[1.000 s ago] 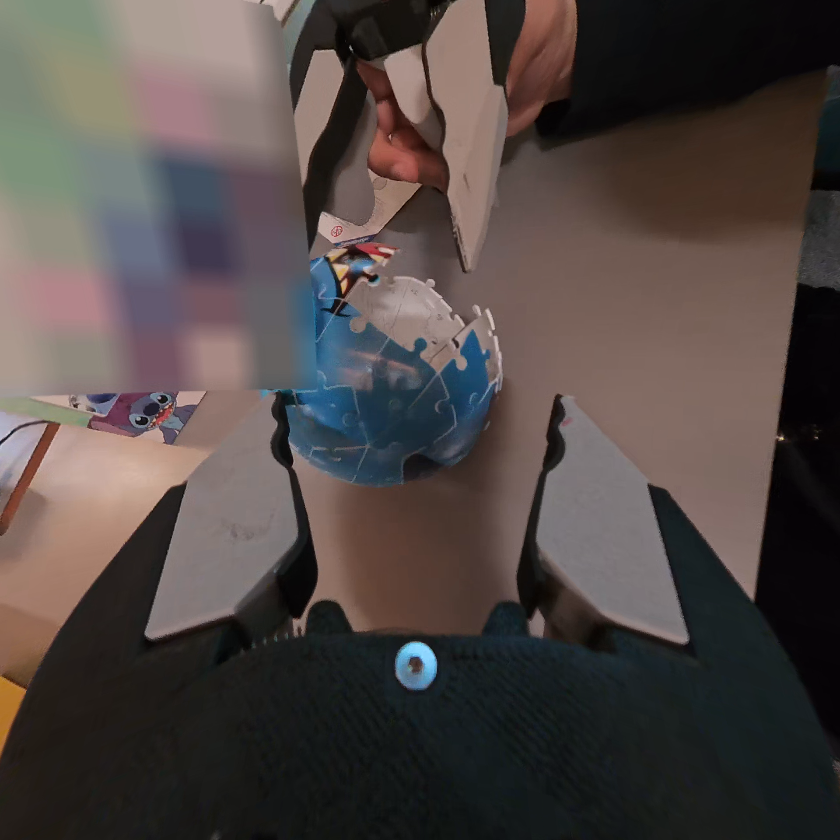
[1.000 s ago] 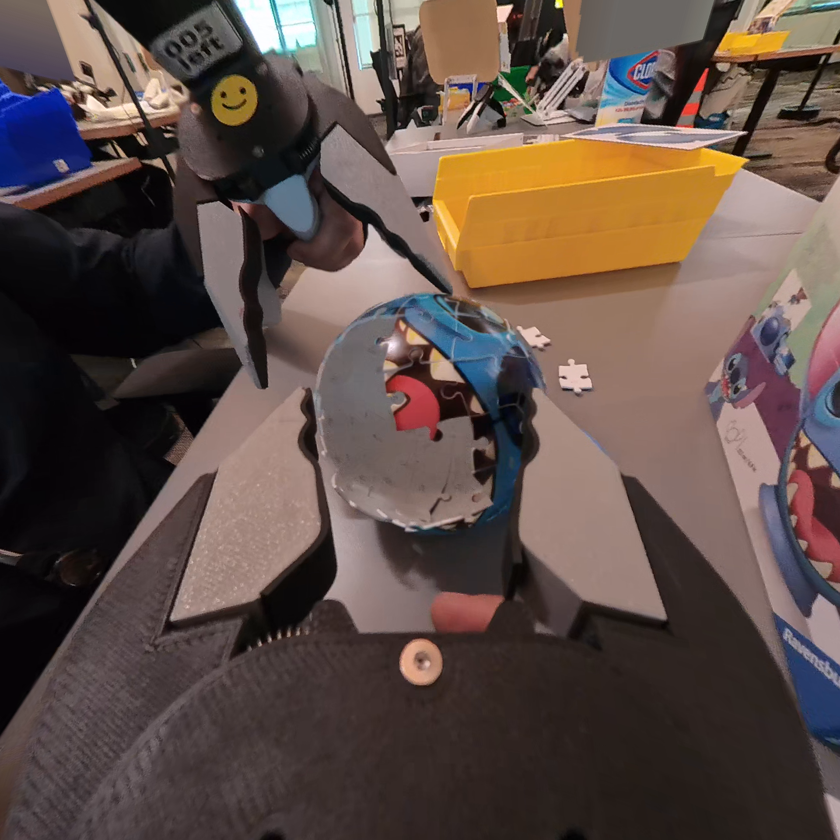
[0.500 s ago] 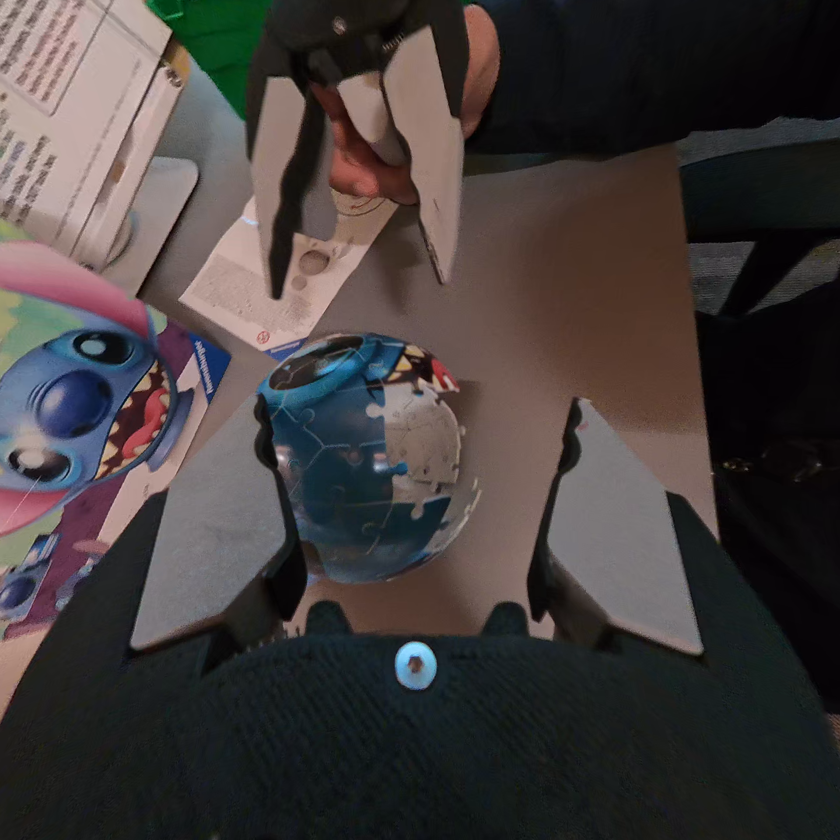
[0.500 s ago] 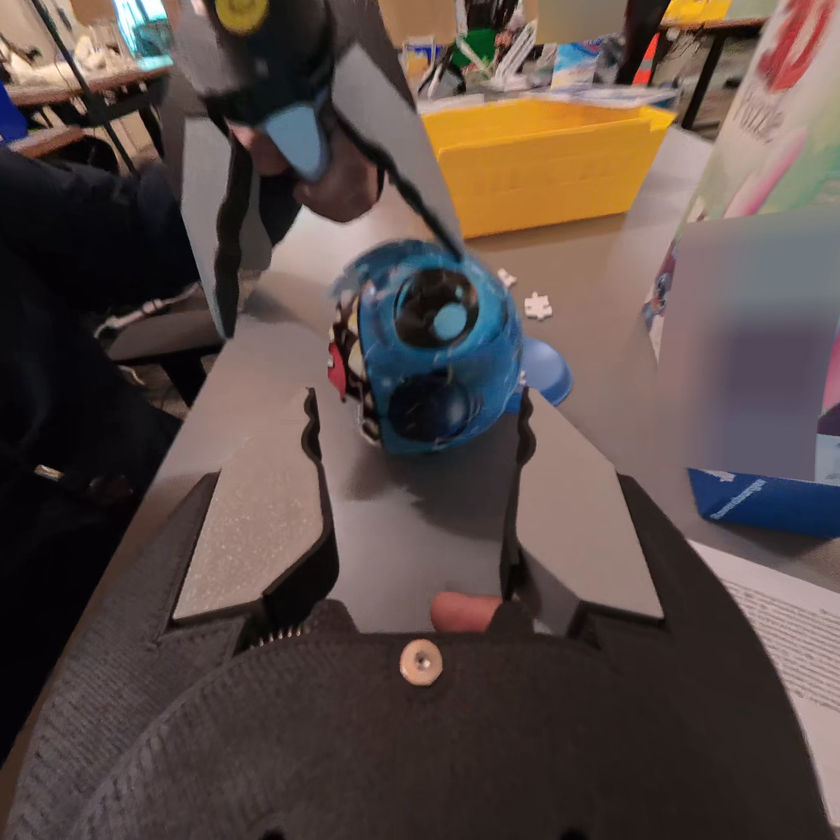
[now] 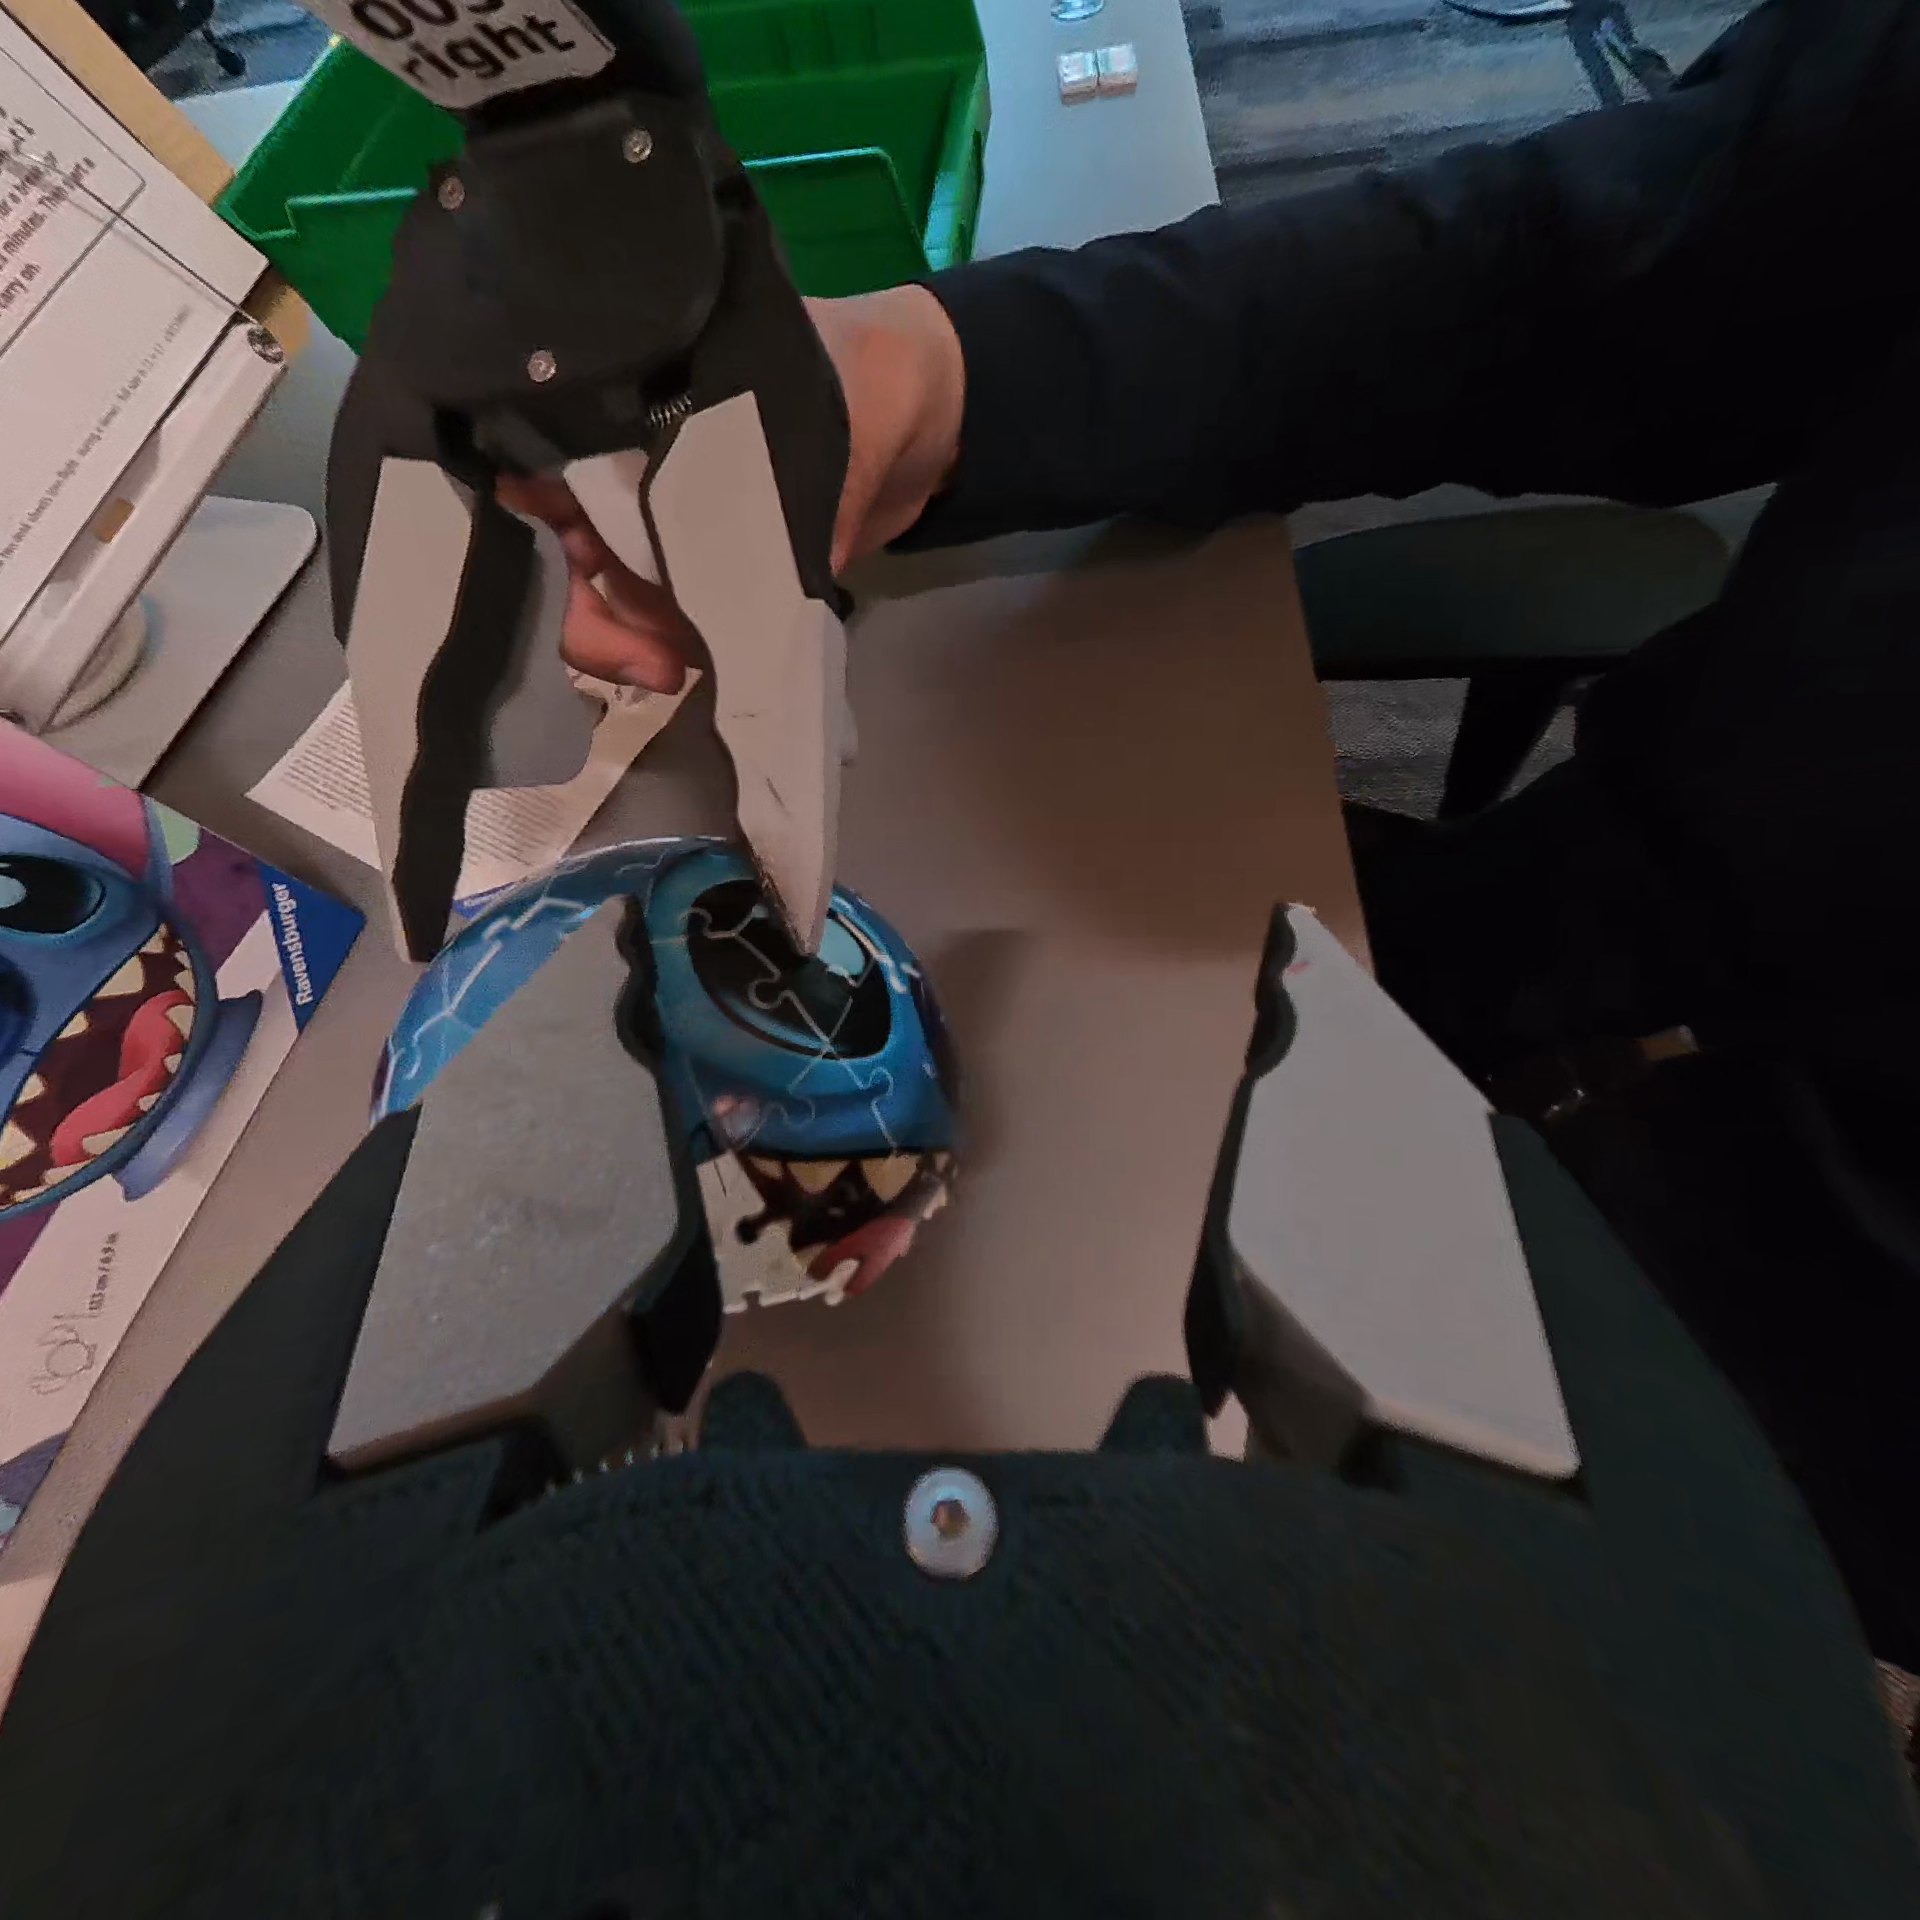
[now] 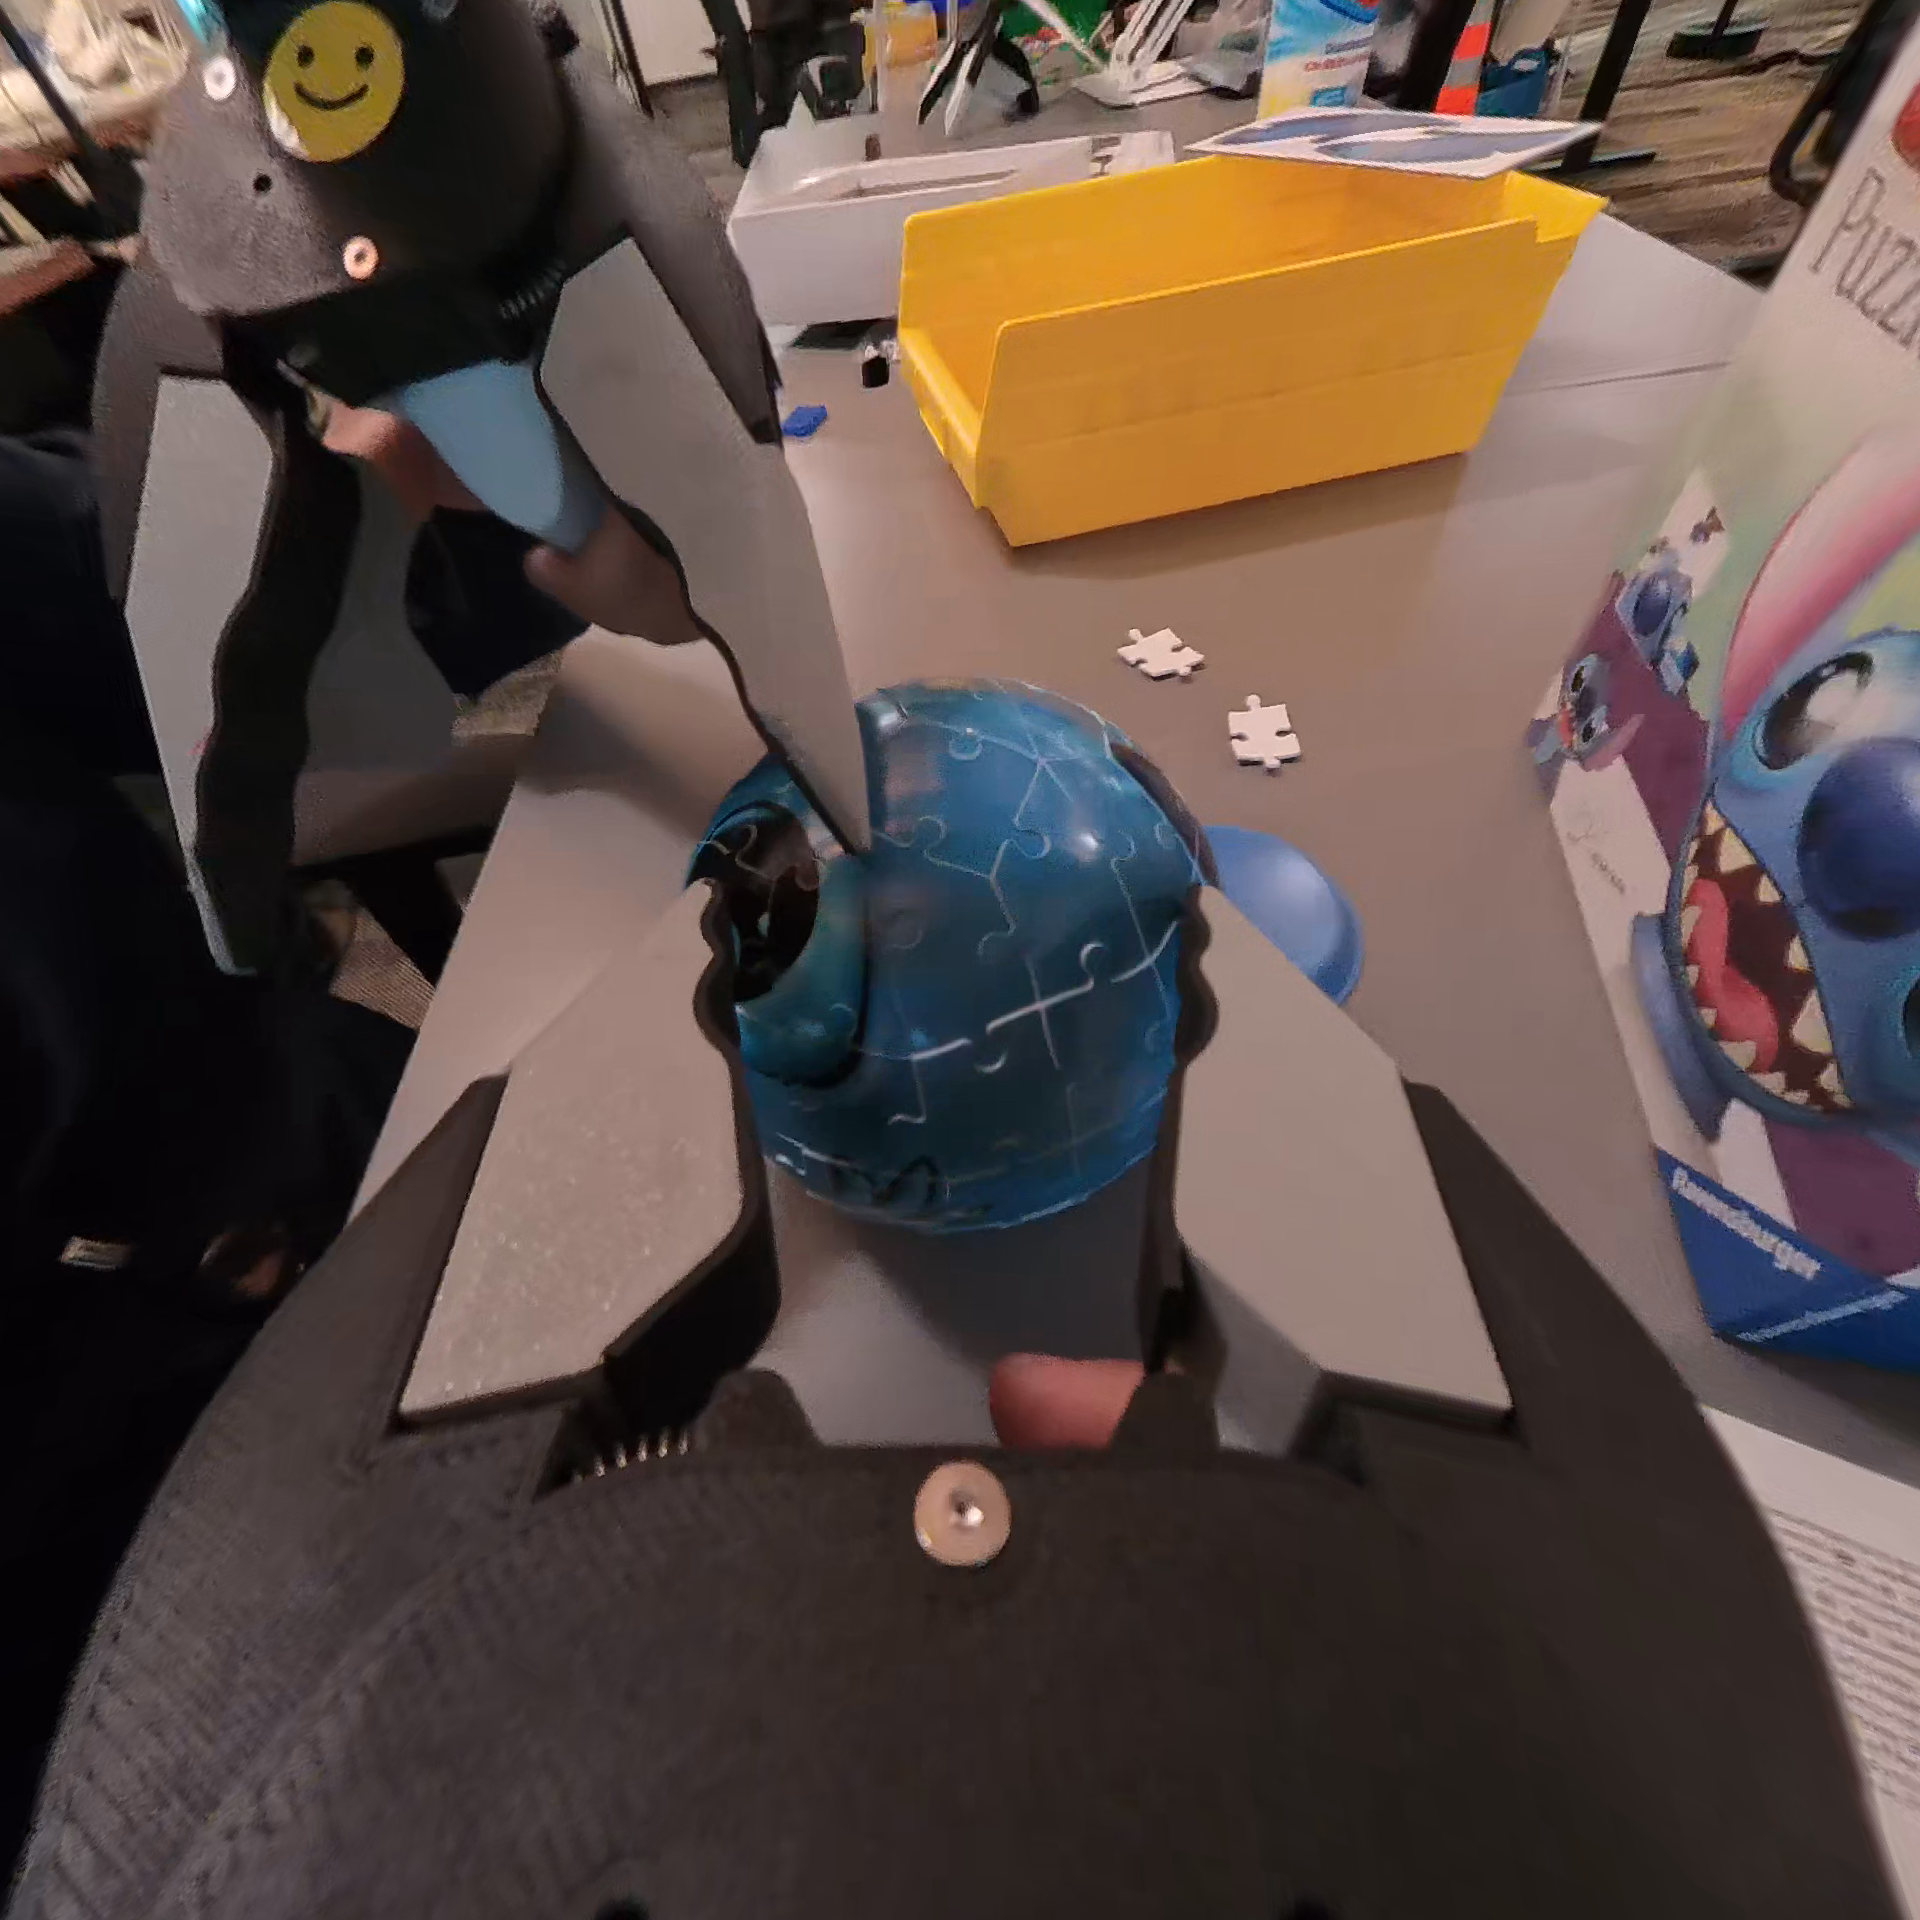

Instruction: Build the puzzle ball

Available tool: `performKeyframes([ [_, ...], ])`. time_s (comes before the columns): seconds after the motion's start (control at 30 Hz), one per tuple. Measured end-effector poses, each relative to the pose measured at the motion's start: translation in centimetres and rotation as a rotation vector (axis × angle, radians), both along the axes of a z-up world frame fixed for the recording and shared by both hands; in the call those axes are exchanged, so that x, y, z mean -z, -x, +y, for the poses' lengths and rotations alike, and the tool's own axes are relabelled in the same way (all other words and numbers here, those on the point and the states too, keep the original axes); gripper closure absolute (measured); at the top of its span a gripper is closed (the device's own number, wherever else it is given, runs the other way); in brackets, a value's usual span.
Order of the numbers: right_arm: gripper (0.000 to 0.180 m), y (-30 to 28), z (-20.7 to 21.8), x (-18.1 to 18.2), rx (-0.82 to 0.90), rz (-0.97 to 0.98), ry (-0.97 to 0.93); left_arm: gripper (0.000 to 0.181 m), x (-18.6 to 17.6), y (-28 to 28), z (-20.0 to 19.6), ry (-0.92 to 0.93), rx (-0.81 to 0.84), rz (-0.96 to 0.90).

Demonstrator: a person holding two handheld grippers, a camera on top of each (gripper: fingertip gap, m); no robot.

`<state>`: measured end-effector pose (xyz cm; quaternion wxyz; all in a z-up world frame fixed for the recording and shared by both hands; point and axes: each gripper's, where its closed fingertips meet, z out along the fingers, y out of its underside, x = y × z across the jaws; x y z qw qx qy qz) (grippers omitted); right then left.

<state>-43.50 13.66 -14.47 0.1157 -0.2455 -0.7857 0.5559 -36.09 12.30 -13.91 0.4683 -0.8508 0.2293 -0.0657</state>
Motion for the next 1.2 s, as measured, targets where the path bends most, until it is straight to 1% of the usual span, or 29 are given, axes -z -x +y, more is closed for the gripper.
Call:
performKeyframes([
  [0.1, 0.099, -0.4, -0.3, -0.1, -0.016, 0.049, -0.058, 0.067, -1.4, 0.5, -1.3, -0.035, -0.017, 0.003],
  [0.2, 0.099, -0.9, -0.5, -0.1, -0.034, 0.078, -0.078, 0.065, -2.4, 3.3, -3.0, -0.041, -0.093, 0.025],
  [0.27, 0.099, -1.5, -0.2, 0.1, -0.043, 0.098, -0.103, 0.065, -1.9, 6.0, -3.9, -0.022, -0.180, 0.051],
  [0.37, 0.099, -2.9, 0.5, 0.4, -0.048, 0.143, -0.149, 0.064, -0.2, 8.5, -5.0, 0.013, -0.231, 0.003],
  [0.57, 0.100, -4.6, 1.1, 0.8, -0.061, 0.229, -0.184, 0.065, 3.2, 9.2, -4.0, 0.030, -0.162, -0.175],
  [0.67, 0.101, -5.0, 1.5, 1.2, -0.075, 0.217, -0.174, 0.068, 3.5, 7.5, -3.3, 0.049, -0.036, -0.320],
  [0.73, 0.101, -5.2, 1.8, 1.6, -0.080, 0.203, -0.163, 0.074, 3.5, 6.3, -3.4, 0.066, 0.043, -0.363],
  [0.8, 0.101, -5.2, 2.2, 1.8, -0.072, 0.192, -0.152, 0.077, 4.0, 5.4, -3.7, 0.073, 0.090, -0.343],
  [0.87, 0.101, -5.2, 2.5, 2.1, -0.068, 0.185, -0.146, 0.071, 4.2, 5.0, -3.6, 0.052, 0.091, -0.310],
  [1.1, 0.098, -6.1, 3.2, 2.5, -0.070, 0.180, -0.150, 0.069, 3.9, 3.8, -3.7, -0.001, 0.112, -0.266],
  [1.2, 0.097, -7.1, 2.9, 1.9, -0.087, 0.184, -0.088, 0.076, 3.6, 2.4, -4.4, -0.020, 0.158, -0.250],
])
